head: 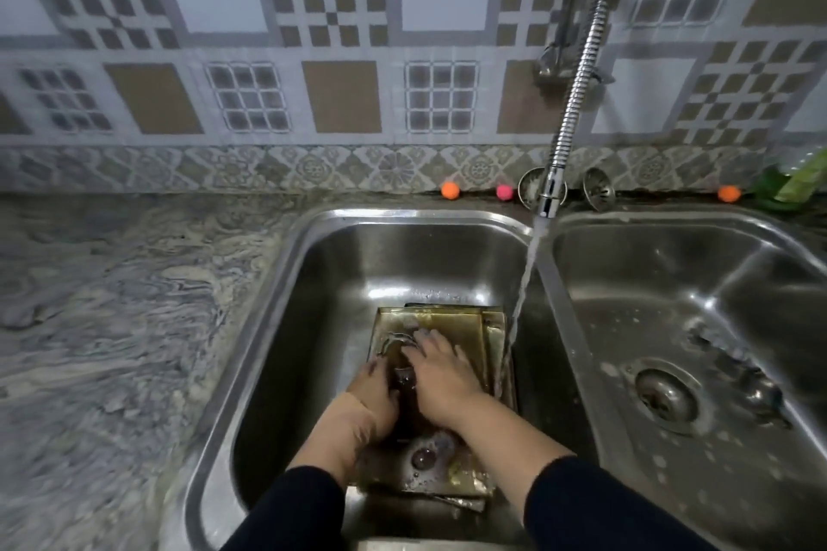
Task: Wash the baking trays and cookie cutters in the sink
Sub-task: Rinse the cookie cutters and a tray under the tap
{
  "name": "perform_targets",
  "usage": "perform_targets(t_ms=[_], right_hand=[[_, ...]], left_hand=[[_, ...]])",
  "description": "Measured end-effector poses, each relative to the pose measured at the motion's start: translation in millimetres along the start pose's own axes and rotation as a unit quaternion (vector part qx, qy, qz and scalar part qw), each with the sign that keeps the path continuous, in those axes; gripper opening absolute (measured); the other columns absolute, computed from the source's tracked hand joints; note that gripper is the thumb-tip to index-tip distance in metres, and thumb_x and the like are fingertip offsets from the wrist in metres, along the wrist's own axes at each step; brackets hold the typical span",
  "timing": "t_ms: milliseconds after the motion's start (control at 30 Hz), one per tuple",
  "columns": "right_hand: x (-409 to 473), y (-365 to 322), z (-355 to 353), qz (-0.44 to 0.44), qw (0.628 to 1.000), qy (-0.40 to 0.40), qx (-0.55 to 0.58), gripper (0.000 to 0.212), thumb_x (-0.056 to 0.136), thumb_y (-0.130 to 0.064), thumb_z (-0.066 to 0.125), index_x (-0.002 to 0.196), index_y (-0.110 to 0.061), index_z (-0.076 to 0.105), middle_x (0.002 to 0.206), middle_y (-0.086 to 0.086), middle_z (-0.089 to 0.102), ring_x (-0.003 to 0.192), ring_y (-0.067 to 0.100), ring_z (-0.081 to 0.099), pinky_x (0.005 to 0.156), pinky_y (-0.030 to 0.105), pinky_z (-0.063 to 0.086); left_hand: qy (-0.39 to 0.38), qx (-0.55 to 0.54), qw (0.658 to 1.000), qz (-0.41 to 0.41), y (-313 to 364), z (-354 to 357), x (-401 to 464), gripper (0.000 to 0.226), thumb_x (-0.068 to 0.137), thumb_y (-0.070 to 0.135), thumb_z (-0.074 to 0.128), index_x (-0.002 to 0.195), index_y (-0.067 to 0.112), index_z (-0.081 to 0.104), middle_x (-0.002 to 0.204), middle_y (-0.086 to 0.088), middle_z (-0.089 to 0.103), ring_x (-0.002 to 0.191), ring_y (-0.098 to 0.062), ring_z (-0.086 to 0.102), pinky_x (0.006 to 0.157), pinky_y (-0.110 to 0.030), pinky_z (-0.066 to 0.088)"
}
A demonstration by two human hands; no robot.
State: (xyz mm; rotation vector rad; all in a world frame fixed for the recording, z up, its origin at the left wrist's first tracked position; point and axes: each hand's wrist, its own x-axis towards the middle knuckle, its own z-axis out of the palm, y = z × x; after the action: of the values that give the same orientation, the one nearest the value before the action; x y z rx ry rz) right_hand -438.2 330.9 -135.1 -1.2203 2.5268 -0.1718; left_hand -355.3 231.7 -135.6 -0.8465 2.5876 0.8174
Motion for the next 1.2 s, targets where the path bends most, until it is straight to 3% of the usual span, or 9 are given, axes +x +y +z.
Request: perform_targets(t_ms=[167, 233, 300, 433, 567, 767, 900, 1067, 1200], right_hand=[[14, 1, 7, -0.032, 0.996, 0.052, -0.07, 0.026, 0.091, -0.009, 0.05, 0.113, -0.012, 0.063, 0.147, 0.008, 0.034, 0.124, 0.027, 0.039, 0.098, 0.04, 0.037], [9, 4, 7, -0.002, 0.999, 0.051, 0.001, 0.016, 0.092, -0.01, 0.051, 0.098, -0.016, 0.065, 0.134, 0.008, 0.051, 0.11, 0.027, 0.052, 0.088, 0.036, 0.046], [-2, 6, 0, 0.08, 0.983, 0.057, 0.155, 0.013, 0.093, -0.017, 0.052, 0.085, -0.024, 0.06, 0.099, 0.004, 0.066, 0.086, 0.021, 0.062, 0.072, 0.03, 0.05], [-32, 19, -22, 0.199, 0.879, 0.063, 0.429, 0.013, 0.097, -0.018, 0.05, 0.092, -0.017, 0.063, 0.082, 0.003, 0.068, 0.066, 0.014, 0.061, 0.061, 0.027, 0.049], [-62, 38, -38, 0.257, 0.755, 0.071, 0.599, 0.014, 0.097, -0.014, 0.052, 0.102, -0.01, 0.064, 0.087, 0.011, 0.069, 0.062, 0.014, 0.063, 0.057, 0.023, 0.055], [-94, 48, -50, 0.241, 0.763, 0.089, 0.594, 0.013, 0.096, -0.013, 0.053, 0.097, -0.014, 0.066, 0.087, 0.009, 0.07, 0.064, 0.012, 0.063, 0.061, 0.019, 0.056], [-103, 52, -49, 0.242, 0.78, 0.064, 0.574, 0.013, 0.096, -0.012, 0.052, 0.1, -0.012, 0.065, 0.085, 0.007, 0.069, 0.066, 0.012, 0.063, 0.065, 0.02, 0.054], [-105, 52, -46, 0.254, 0.822, 0.023, 0.509, 0.021, 0.095, -0.008, 0.047, 0.101, -0.015, 0.066, 0.083, 0.004, 0.066, 0.066, 0.01, 0.056, 0.057, 0.021, 0.044], [-95, 54, -57, 0.3, 0.728, 0.019, 0.615, 0.022, 0.097, -0.026, 0.048, 0.1, -0.011, 0.065, 0.081, 0.007, 0.065, 0.06, 0.014, 0.054, 0.051, 0.023, 0.04]], left_hand=[[0.016, -0.079, 0.997, 0.009, -10, 5, 8, 0.041, 0.094, 0.019, 0.042, 0.134, 0.019, 0.044, 0.128, -0.01, 0.059, 0.115, -0.024, 0.056, 0.097, -0.025, 0.04], [0.033, -0.115, 0.993, 0.015, -6, 4, 4, 0.039, 0.097, 0.018, 0.04, 0.135, 0.019, 0.045, 0.13, -0.007, 0.057, 0.118, -0.024, 0.054, 0.097, -0.022, 0.037], [0.057, -0.176, 0.983, 0.007, 3, 4, 2, 0.041, 0.1, 0.021, 0.038, 0.141, 0.02, 0.04, 0.14, -0.004, 0.05, 0.127, -0.022, 0.047, 0.103, -0.022, 0.032], [-0.033, -0.36, 0.932, -0.023, 37, 10, -3, 0.046, 0.099, 0.045, 0.039, 0.142, 0.029, 0.039, 0.141, -0.004, 0.049, 0.126, -0.025, 0.048, 0.107, -0.041, 0.04], [-0.105, -0.508, 0.854, -0.053, 76, 19, -6, 0.027, 0.097, 0.044, 0.044, 0.113, 0.026, 0.054, 0.109, -0.005, 0.061, 0.09, -0.021, 0.062, 0.071, -0.037, 0.058], [-0.12, -0.527, 0.839, -0.063, 109, 26, -3, 0.036, 0.09, 0.059, 0.048, 0.098, 0.024, 0.057, 0.105, -0.013, 0.066, 0.09, -0.031, 0.067, 0.077, -0.042, 0.058], [-0.129, -0.528, 0.837, -0.07, 113, 29, -6, 0.036, 0.094, 0.057, 0.038, 0.107, 0.028, 0.056, 0.106, -0.009, 0.065, 0.093, -0.028, 0.066, 0.072, -0.039, 0.058], [-0.134, -0.57, 0.809, -0.049, 102, 35, -5, 0.051, 0.077, 0.043, 0.06, 0.119, 0.015, 0.058, 0.098, -0.011, 0.063, 0.091, -0.03, 0.063, 0.075, -0.041, 0.054], [-0.131, -0.587, 0.799, 0.013, 94, 34, -18, 0.042, 0.092, 0.022, 0.058, 0.132, 0.013, 0.047, 0.109, -0.006, 0.064, 0.098, -0.021, 0.062, 0.083, -0.035, 0.052]])
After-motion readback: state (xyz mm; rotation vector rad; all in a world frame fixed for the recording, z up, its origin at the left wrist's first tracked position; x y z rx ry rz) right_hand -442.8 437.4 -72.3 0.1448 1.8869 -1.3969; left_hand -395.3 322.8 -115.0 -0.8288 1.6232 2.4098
